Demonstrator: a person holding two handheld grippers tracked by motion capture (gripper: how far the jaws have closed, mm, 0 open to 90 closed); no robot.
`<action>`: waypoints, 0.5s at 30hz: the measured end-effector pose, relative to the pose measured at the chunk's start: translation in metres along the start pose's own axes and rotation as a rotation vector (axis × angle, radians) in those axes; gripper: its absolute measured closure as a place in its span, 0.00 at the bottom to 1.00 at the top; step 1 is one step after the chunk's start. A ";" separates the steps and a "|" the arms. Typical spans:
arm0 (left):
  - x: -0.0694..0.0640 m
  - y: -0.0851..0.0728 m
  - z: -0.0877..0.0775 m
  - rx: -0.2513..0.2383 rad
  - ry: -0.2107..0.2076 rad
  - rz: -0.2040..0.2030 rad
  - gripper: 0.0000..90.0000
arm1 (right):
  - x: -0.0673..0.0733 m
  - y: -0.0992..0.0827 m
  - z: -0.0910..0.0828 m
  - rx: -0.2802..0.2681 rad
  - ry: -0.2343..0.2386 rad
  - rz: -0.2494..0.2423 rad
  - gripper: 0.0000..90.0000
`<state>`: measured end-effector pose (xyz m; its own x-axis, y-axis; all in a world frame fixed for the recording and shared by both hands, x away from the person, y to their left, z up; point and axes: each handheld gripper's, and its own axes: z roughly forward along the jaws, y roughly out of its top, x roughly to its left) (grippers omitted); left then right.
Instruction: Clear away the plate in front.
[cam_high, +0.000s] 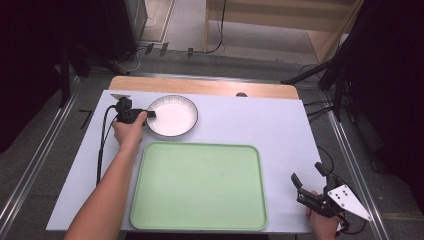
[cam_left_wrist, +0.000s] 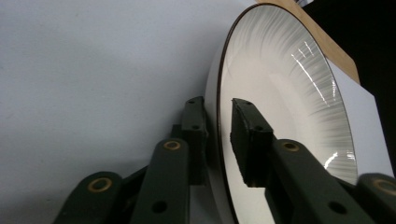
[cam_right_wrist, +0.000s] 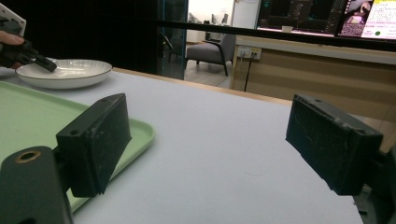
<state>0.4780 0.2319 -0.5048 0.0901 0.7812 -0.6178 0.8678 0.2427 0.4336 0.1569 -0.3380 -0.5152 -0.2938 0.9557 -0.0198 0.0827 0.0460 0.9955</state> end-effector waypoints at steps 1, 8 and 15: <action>0.001 0.000 0.000 0.004 -0.004 -0.003 0.89 | 0.000 0.000 0.000 0.000 0.000 -0.001 0.16; 0.001 0.000 -0.002 0.008 -0.006 -0.028 0.91 | 0.000 0.000 0.000 0.001 0.001 -0.002 0.16; 0.002 -0.001 -0.004 0.004 -0.024 -0.078 0.93 | 0.000 0.000 0.000 0.000 0.000 -0.001 0.16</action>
<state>0.4753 0.2360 -0.5038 0.0336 0.7460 -0.6650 0.8744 0.3004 0.3811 0.1569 -0.3382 -0.5151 -0.2942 0.9555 -0.0208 0.0821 0.0469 0.9955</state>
